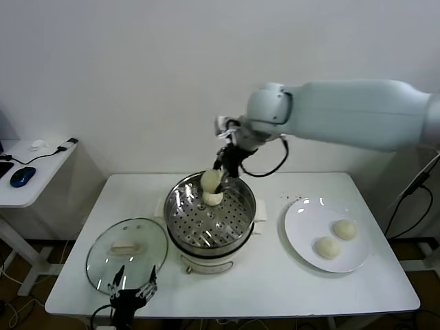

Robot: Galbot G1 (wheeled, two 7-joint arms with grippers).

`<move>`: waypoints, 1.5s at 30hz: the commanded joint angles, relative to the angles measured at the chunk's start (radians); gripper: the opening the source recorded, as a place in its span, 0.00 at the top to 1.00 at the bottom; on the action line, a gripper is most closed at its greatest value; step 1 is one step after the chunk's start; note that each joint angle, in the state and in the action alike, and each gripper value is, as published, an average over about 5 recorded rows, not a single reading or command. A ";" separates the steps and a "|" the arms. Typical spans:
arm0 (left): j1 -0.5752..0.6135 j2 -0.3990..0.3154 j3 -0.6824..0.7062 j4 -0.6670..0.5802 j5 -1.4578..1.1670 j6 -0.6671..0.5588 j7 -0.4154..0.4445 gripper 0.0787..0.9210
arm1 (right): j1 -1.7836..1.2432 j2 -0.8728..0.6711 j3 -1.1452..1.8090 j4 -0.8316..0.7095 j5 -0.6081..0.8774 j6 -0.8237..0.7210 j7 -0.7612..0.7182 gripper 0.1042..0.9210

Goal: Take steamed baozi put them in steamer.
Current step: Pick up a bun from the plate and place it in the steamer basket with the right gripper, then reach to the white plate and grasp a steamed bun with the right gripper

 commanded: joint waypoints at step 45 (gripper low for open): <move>-0.012 -0.005 0.013 0.014 0.005 -0.002 0.000 0.12 | 0.151 -0.256 -0.148 -0.004 -0.233 0.270 -0.292 0.12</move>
